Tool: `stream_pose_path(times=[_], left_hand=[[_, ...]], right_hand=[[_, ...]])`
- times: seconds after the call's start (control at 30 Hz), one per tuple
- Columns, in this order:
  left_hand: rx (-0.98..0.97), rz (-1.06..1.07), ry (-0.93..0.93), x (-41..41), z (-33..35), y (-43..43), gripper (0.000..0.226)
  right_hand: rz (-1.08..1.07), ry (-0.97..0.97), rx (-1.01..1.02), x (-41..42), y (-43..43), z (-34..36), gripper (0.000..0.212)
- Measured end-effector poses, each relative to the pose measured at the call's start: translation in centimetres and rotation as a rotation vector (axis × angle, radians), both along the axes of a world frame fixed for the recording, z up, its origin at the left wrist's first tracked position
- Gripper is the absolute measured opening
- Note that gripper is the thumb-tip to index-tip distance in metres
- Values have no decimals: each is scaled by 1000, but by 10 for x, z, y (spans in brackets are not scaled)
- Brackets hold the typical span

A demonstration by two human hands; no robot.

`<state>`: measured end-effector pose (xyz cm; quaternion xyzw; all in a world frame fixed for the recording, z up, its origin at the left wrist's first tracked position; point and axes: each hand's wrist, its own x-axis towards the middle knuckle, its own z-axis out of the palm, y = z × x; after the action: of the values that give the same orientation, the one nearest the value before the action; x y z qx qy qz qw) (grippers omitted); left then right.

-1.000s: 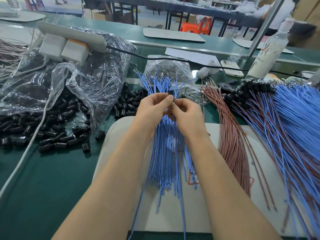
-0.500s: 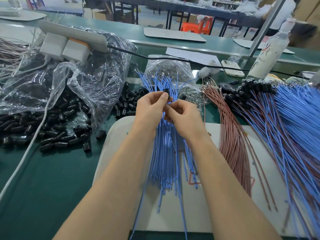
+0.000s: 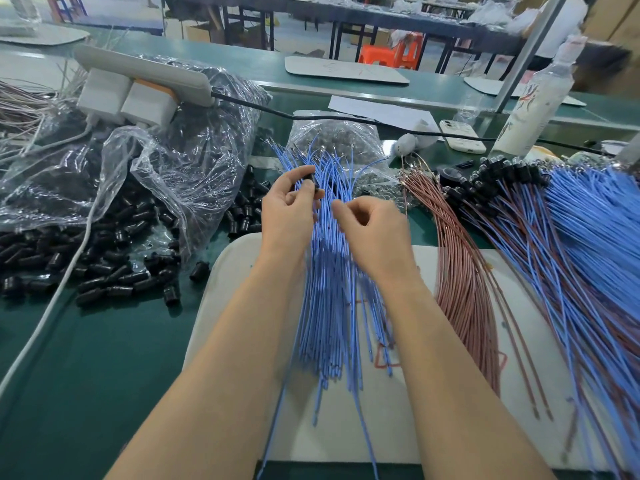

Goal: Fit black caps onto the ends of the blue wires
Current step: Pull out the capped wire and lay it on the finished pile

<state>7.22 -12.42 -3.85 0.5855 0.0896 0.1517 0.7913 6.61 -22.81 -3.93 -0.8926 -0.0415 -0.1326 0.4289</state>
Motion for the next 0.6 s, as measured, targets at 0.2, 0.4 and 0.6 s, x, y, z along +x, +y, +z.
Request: stream_pose_path(times=[0.2,0.4,0.6], left_hand=[[-138,18,69,4,-1,16,20],[-115,-71,104,3,1,12,16],[-97,-188,165,0,2,7,3]], right_hand=[[-365,304,-382,15,-46,-3,36],[-333,384,-320,22,-47,-9,33],[-323,270,74,23,-53,-5,30]])
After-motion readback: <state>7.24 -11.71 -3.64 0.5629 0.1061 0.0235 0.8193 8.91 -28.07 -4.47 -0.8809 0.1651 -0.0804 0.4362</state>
